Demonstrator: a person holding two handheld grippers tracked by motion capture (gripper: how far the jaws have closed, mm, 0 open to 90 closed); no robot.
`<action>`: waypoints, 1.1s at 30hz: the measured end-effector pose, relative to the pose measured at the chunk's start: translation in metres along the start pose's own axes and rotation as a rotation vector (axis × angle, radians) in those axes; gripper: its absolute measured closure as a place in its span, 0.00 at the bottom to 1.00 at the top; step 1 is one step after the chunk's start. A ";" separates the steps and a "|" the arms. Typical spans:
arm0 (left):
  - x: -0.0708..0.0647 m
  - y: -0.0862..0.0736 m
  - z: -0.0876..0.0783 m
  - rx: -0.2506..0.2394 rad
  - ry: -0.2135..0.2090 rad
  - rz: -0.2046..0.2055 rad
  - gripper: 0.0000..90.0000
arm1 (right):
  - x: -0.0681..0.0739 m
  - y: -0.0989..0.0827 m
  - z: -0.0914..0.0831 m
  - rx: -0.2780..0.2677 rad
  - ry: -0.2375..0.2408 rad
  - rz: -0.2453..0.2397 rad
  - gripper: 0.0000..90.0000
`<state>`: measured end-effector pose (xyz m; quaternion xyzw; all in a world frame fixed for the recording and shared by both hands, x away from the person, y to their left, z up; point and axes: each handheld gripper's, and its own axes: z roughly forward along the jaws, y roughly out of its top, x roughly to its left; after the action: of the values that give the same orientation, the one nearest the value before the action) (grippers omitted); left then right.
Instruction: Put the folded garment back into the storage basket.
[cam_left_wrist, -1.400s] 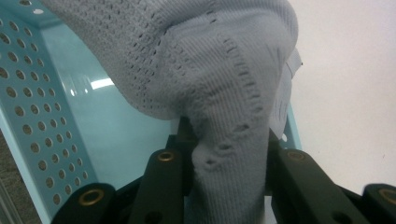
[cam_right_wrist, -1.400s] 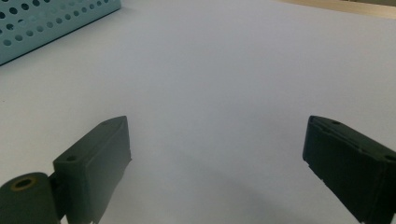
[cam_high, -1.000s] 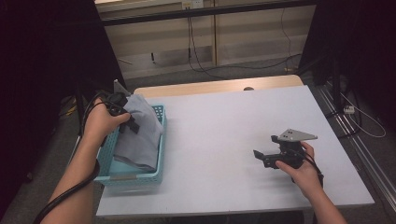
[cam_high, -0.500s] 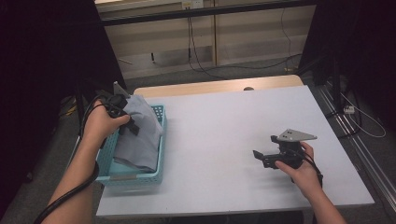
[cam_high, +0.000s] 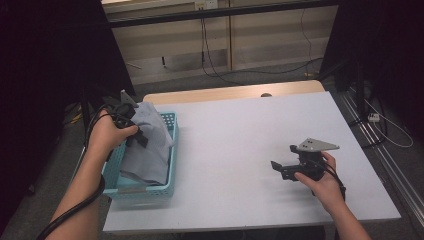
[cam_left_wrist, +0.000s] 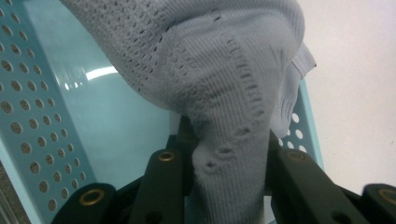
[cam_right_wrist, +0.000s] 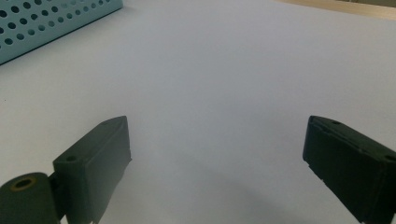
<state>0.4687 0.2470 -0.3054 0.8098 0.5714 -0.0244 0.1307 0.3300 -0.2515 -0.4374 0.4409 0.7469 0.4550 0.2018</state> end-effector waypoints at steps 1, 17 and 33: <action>0.000 -0.001 0.001 -0.006 0.002 -0.005 0.81 | 0.000 0.000 0.000 -0.002 0.000 0.000 0.08; 0.005 -0.013 0.008 0.015 -0.011 -0.009 0.81 | 0.000 0.000 0.000 -0.002 0.001 0.002 0.08; 0.002 -0.022 0.016 0.014 -0.039 -0.009 0.80 | 0.003 0.000 0.002 0.002 0.005 -0.005 0.08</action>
<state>0.4506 0.2520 -0.3251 0.8074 0.5724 -0.0449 0.1361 0.3298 -0.2484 -0.4382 0.4381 0.7489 0.4550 0.2005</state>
